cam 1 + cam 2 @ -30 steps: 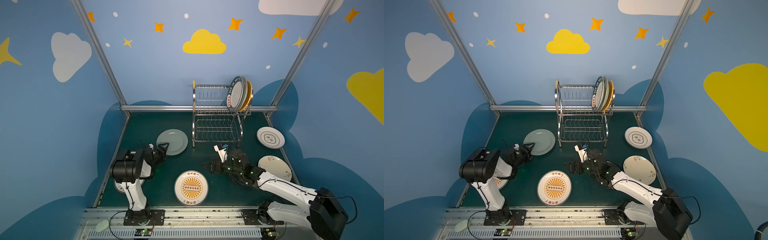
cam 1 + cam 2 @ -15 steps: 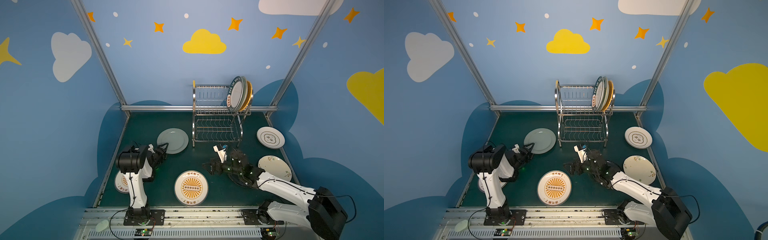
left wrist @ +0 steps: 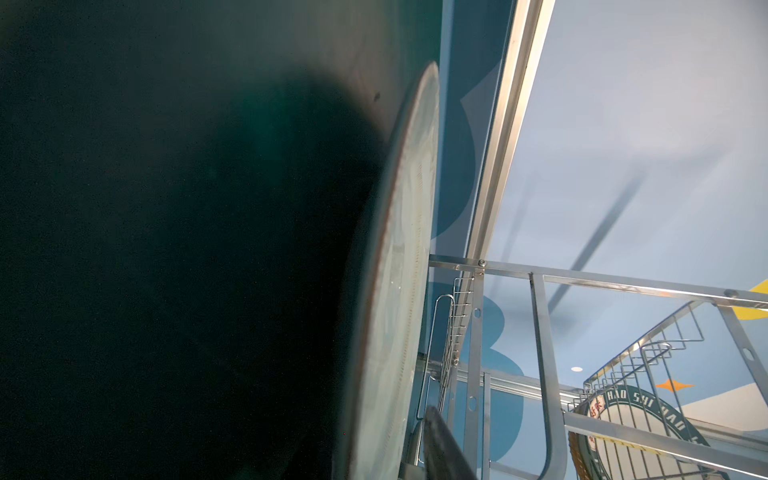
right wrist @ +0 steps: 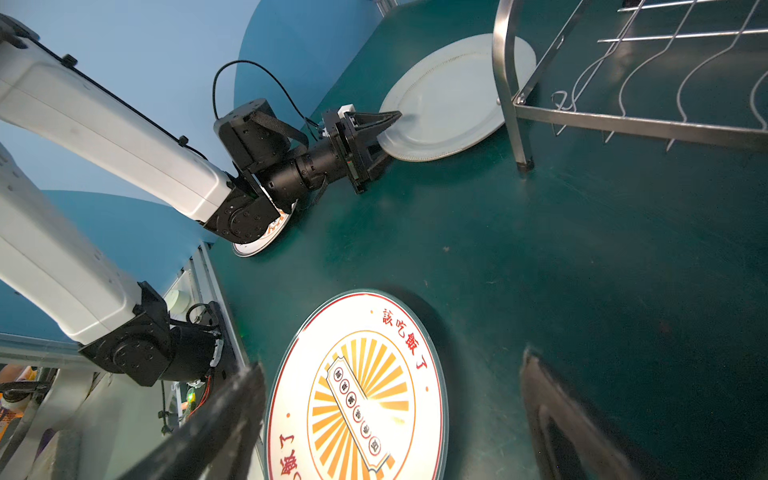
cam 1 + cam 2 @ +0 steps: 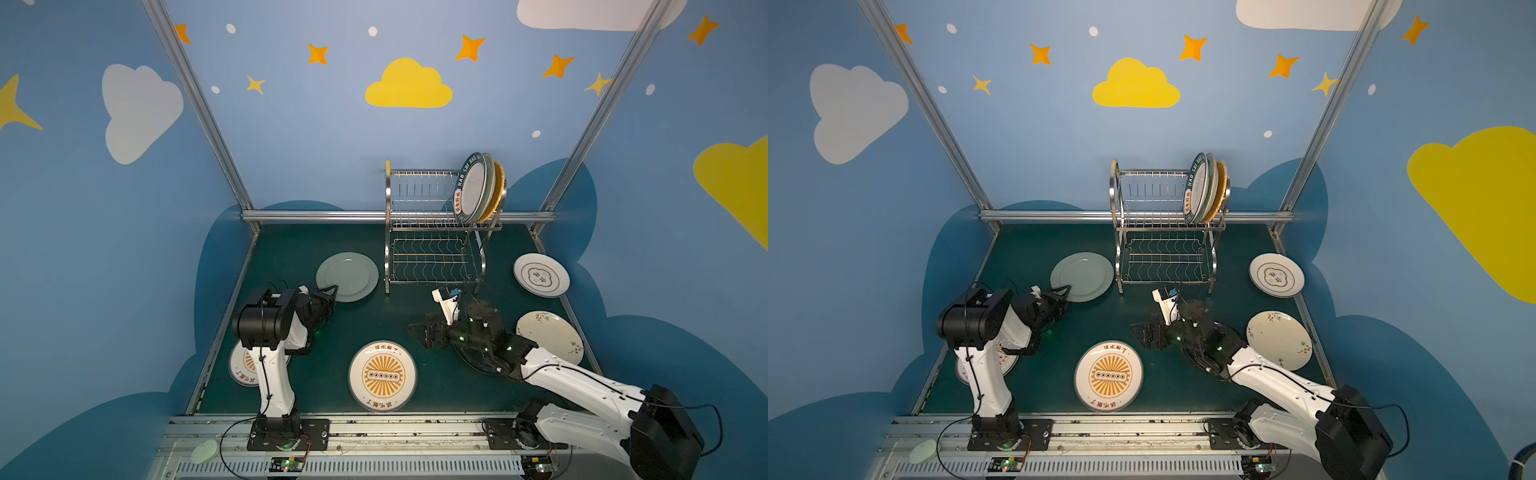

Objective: Load the plates into the dish rack

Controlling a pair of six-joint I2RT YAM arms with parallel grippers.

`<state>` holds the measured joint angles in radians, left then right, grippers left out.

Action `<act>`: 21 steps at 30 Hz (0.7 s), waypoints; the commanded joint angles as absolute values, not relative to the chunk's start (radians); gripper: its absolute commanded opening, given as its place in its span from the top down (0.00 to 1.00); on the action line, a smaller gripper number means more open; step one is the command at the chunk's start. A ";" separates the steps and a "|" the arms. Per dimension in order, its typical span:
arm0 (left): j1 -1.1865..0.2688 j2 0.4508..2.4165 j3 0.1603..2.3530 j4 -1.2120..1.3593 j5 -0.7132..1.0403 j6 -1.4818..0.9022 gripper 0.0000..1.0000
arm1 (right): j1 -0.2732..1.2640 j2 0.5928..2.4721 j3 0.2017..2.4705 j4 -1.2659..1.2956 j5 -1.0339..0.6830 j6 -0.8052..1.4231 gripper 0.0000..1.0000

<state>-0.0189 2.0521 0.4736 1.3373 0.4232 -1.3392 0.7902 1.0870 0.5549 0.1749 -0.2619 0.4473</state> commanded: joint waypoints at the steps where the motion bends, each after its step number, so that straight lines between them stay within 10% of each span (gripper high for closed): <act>1: -0.029 2.163 0.452 0.974 0.348 -1.345 0.70 | 0.793 1.086 0.563 0.159 -0.253 0.437 0.07; 21: -0.024 2.001 0.382 1.101 0.390 -1.437 0.96 | 0.792 1.088 0.572 0.137 -0.241 0.428 0.07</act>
<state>-0.0257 1.9911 0.4492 1.2701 0.3794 -1.3960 0.7902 1.0878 0.5549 0.1516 -0.2508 0.4404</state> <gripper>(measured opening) 0.076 0.935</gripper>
